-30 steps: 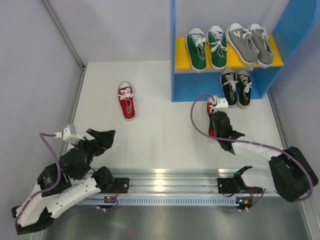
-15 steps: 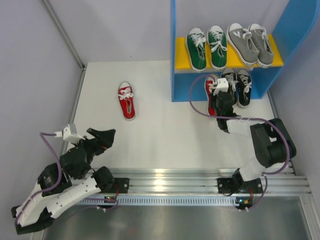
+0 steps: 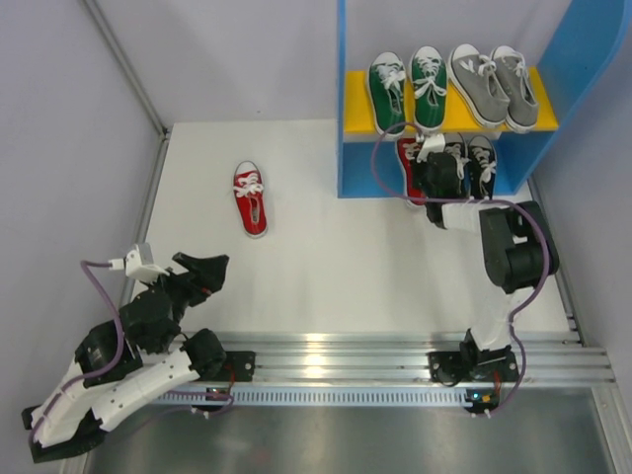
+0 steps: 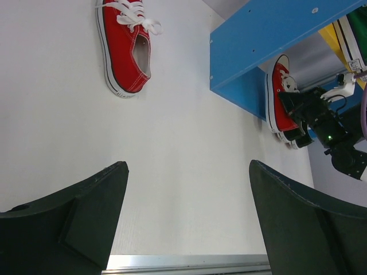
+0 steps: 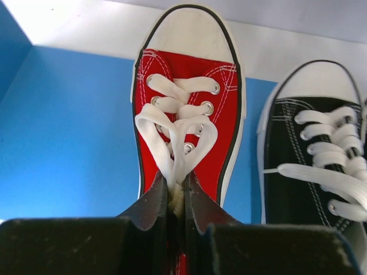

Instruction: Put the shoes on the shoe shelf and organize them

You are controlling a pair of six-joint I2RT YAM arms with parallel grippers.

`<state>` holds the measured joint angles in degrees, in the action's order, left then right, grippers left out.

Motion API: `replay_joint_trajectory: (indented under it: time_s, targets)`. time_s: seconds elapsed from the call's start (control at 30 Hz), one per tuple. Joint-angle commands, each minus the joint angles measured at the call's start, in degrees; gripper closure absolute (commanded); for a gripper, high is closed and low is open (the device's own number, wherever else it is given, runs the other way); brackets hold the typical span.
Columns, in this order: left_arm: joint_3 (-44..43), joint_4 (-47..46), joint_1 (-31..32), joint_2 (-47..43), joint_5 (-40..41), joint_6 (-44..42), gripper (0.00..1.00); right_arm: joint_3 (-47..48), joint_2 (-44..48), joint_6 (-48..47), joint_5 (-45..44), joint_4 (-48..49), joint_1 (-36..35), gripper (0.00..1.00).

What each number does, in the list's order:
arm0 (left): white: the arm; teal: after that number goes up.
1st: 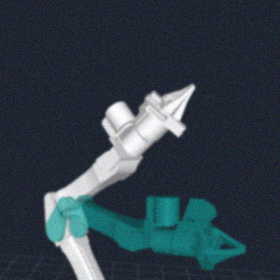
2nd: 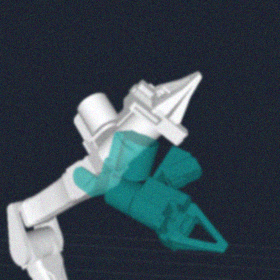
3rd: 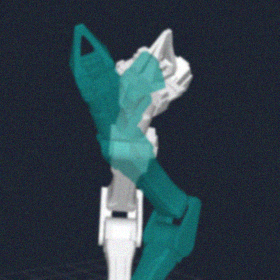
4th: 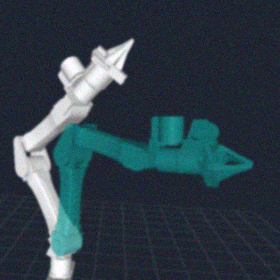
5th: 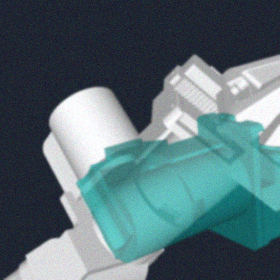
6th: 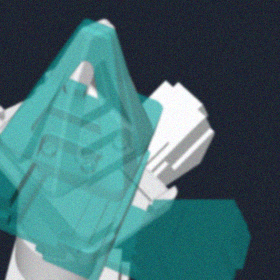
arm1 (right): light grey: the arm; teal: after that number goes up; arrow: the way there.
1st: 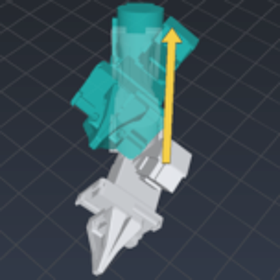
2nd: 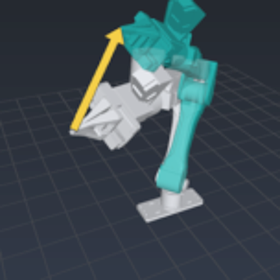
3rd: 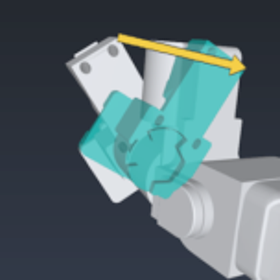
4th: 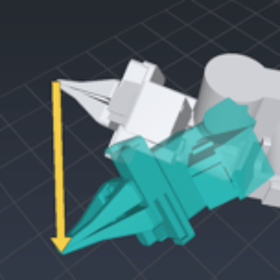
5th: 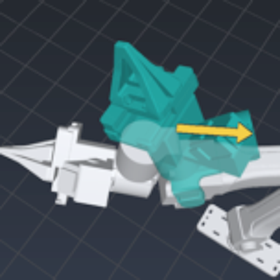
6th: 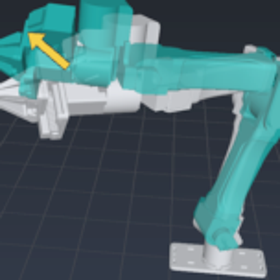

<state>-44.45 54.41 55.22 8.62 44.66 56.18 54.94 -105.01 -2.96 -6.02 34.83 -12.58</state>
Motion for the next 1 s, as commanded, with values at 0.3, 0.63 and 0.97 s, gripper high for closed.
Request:
replay_joint_trajectory:
  time_s: [0.3, 0.63, 0.97]
  targets:
    - [-0.8, -2.1, 0.1, -0.4, 1.1, -1.3, 0.09, 12.5, -2.8, -0.5, 0.9, -3.8, 1.1, 0.87]
    - [-0.7, -2.1, 0.1, -1.2, 0.5, -0.9, 0.09, 10.6, -0.9, 0.1, 0.4, -5.8, 0.8, 0.84]
    - [-0.4, -2.3, 0.1, -1.2, -0.5, -0.5, 0.09, 8.1, 1.8, 0.4, 0.8, -6.5, 0.2, 0.57]
